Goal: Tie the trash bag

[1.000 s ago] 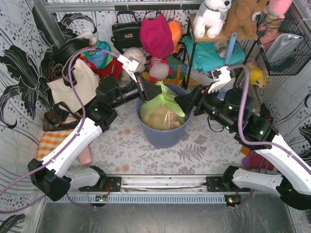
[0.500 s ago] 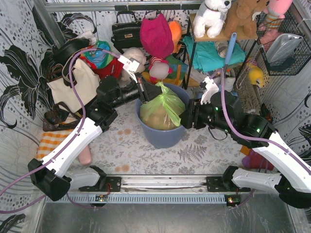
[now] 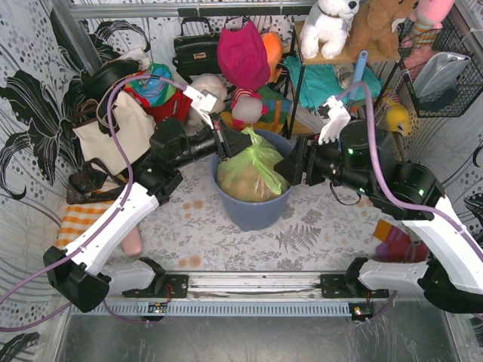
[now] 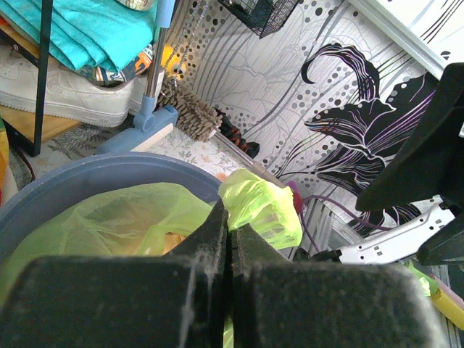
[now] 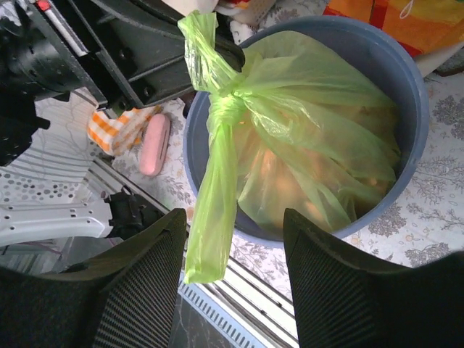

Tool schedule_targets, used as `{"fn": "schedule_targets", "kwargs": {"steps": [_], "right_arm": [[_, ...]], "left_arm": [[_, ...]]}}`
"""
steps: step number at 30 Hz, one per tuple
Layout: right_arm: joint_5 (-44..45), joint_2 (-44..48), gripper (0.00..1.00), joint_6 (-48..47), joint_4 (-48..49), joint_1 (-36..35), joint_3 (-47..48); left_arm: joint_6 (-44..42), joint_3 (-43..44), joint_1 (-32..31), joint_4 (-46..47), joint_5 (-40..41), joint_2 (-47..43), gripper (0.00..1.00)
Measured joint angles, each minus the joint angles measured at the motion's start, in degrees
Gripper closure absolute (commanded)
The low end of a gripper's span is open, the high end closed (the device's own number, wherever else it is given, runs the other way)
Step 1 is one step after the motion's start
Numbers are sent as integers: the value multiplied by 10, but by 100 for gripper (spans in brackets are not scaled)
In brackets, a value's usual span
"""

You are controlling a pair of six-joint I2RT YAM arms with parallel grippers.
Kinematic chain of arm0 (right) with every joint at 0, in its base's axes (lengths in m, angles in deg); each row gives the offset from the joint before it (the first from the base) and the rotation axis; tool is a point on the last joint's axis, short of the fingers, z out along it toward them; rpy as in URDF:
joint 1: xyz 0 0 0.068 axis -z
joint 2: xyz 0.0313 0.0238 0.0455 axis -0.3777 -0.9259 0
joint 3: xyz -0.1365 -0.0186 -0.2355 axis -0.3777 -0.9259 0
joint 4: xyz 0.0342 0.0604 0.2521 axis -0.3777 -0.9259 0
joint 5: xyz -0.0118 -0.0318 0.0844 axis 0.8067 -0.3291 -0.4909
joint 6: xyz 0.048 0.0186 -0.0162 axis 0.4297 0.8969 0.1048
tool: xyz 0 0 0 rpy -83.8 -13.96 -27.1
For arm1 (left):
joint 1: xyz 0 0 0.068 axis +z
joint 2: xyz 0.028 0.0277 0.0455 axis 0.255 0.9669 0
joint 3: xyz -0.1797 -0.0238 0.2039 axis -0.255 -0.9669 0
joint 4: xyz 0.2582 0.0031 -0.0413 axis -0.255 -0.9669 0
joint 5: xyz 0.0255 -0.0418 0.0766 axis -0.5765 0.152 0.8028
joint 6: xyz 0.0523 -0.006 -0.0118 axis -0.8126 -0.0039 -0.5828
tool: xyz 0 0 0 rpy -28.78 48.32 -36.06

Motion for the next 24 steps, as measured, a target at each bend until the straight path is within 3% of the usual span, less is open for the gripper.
{"fn": "schedule_targets", "kwargs": {"steps": [9, 24], "right_arm": [[0, -68, 48, -29, -46, 0, 33], [-30, -76, 59, -46, -67, 0, 9]], "left_arm": [[0, 0, 0, 2, -1, 0, 93], [0, -6, 0, 3, -1, 0, 93]]}}
